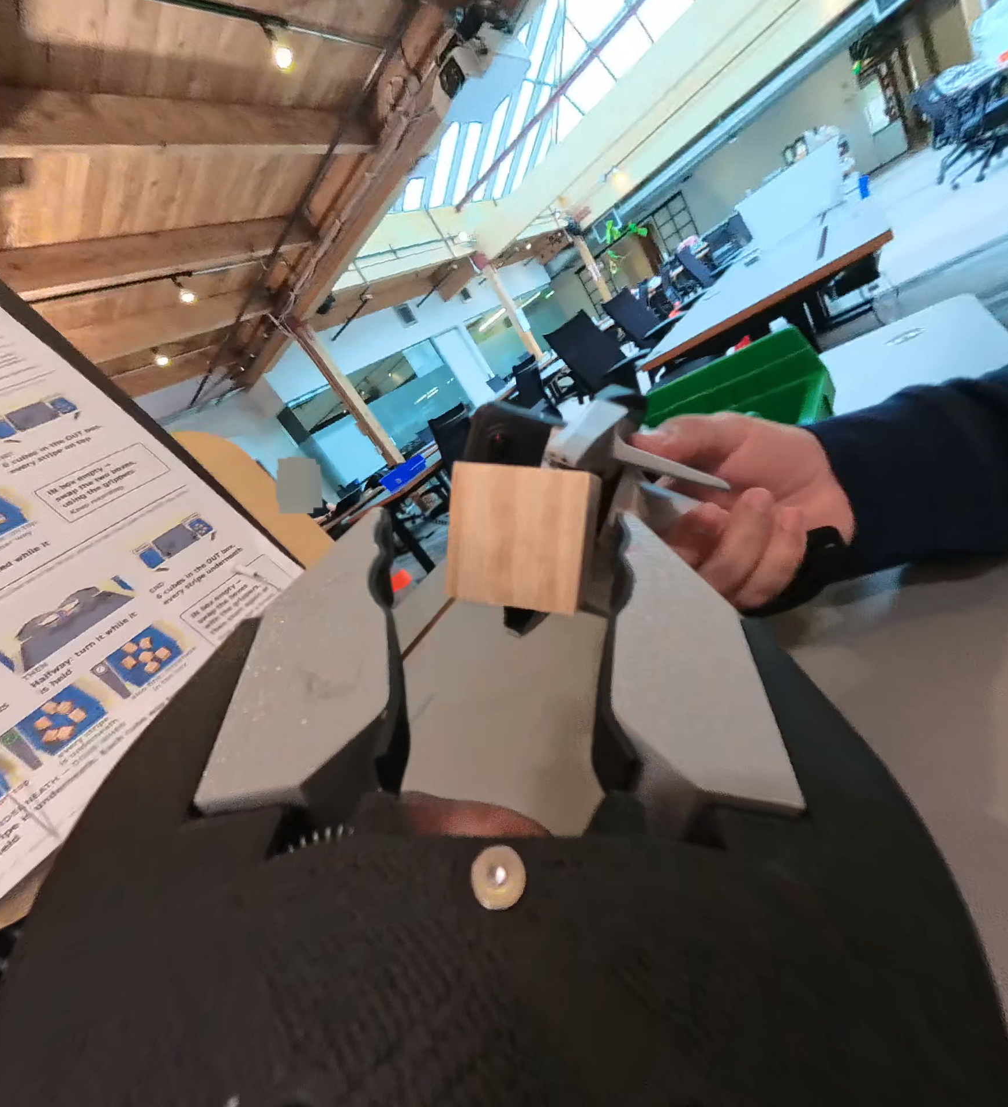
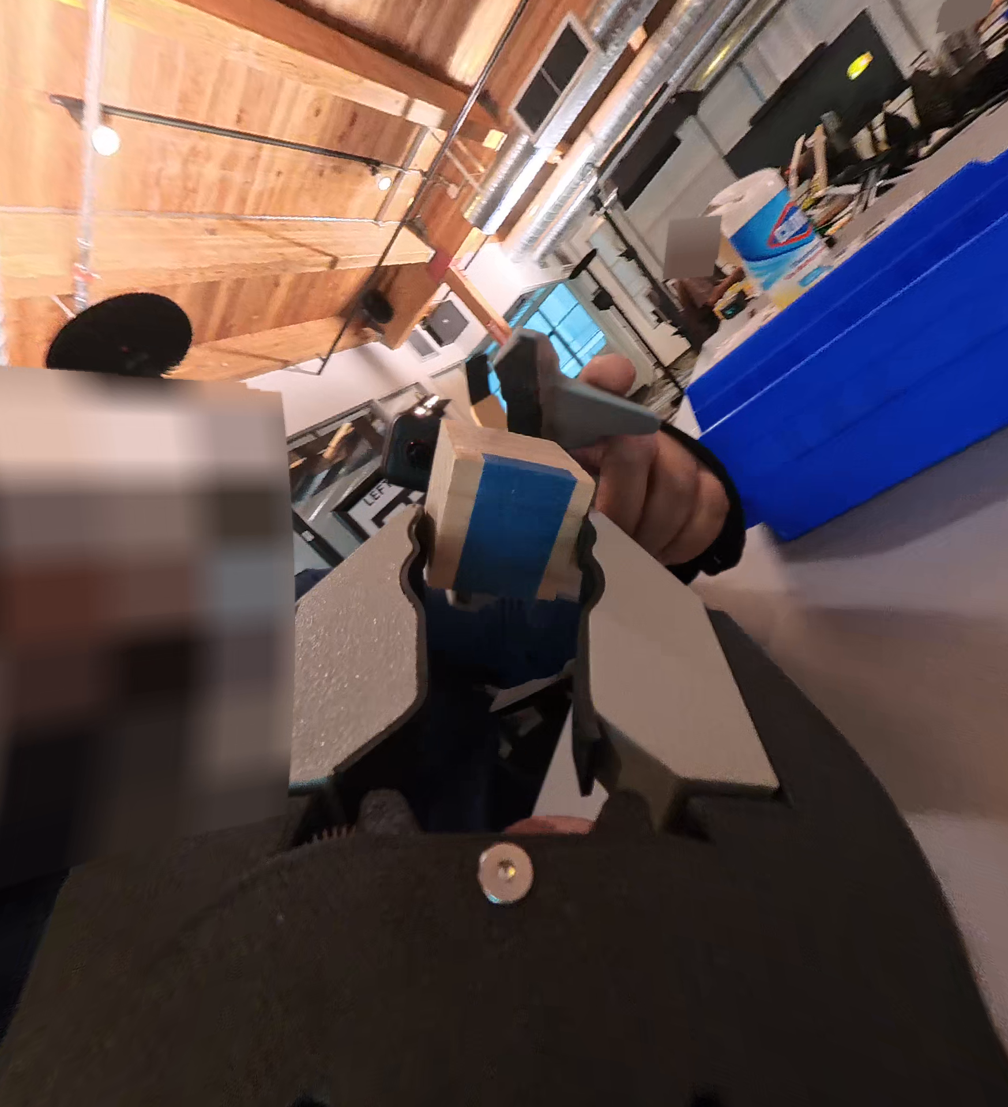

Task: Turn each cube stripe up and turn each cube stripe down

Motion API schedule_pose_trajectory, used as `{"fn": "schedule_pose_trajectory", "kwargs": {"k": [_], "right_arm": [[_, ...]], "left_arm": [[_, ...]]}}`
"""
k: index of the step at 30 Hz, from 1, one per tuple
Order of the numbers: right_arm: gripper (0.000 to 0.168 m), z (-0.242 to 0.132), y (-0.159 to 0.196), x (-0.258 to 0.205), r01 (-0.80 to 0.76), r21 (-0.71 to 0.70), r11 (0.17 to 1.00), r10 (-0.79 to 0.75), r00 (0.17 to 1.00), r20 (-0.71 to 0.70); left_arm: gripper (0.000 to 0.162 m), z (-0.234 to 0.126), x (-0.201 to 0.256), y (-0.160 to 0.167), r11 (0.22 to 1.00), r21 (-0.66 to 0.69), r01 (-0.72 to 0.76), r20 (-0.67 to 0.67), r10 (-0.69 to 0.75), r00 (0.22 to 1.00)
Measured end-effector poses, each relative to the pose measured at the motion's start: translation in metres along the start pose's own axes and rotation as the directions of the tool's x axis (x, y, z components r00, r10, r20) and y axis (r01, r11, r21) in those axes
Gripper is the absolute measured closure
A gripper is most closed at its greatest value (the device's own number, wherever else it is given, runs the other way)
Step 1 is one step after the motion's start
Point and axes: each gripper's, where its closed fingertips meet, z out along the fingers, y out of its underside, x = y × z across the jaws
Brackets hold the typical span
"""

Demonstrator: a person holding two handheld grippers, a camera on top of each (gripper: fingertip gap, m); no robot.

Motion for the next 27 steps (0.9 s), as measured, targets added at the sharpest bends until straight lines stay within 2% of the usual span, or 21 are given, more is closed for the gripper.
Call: {"fn": "schedule_pose_trajectory", "kwargs": {"k": [1,4,6,8,11,13,15,16,21,24,27], "right_arm": [[0.120,-0.003,-0.004,0.001,0.019,0.014,1.000,-0.018,0.999,-0.029],[0.120,-0.018,-0.019,0.015,0.157,0.046,0.987,-0.141,0.959,-0.245],[0.121,-0.033,-0.028,0.027,0.295,-0.002,0.956,-0.266,0.860,-0.435],[0.120,-0.050,-0.035,0.039,0.399,-0.090,0.912,-0.370,0.712,-0.596],[0.121,-0.078,-0.048,0.052,0.485,-0.198,0.852,-0.440,0.458,-0.773],[0.121,-0.102,-0.060,0.057,0.525,-0.284,0.802,-0.458,0.237,-0.857],[0.120,-0.121,-0.067,0.057,0.535,-0.399,0.745,-0.486,0.026,-0.873],[0.120,-0.125,-0.070,0.055,0.539,-0.435,0.721,-0.491,-0.045,-0.870],[0.121,-0.135,-0.083,0.037,0.570,-0.551,0.610,-0.480,-0.287,-0.829],[0.120,-0.137,-0.087,0.027,0.584,-0.586,0.562,-0.472,-0.355,-0.807],[0.120,-0.139,-0.087,0.028,0.590,-0.572,0.570,-0.464,-0.343,-0.817]], "left_arm": [[0.090,0.000,0.001,0.003,1.000,-0.014,-0.001,-0.004,0.001,1.000],[0.090,0.002,0.001,0.019,0.996,-0.078,0.040,-0.008,-0.040,0.999],[0.089,0.003,-0.004,0.035,0.988,-0.150,0.025,0.021,-0.022,1.000],[0.092,0.004,-0.013,0.051,0.976,-0.215,0.026,0.075,-0.010,0.997],[0.097,0.003,-0.021,0.075,0.944,-0.321,0.073,0.135,-0.031,0.990],[0.097,0.002,-0.025,0.089,0.917,-0.384,0.106,0.171,-0.042,0.984],[0.096,0.001,-0.027,0.100,0.896,-0.428,0.118,0.198,-0.034,0.980],[0.097,0.001,-0.028,0.103,0.889,-0.442,0.116,0.206,-0.025,0.978],[0.097,-0.001,-0.026,0.118,0.855,-0.507,0.106,0.218,0.009,0.976],[0.099,0.001,-0.024,0.121,0.860,-0.495,0.123,0.218,-0.014,0.976],[0.099,0.000,-0.023,0.128,0.846,-0.509,0.159,0.223,-0.049,0.974]]}}
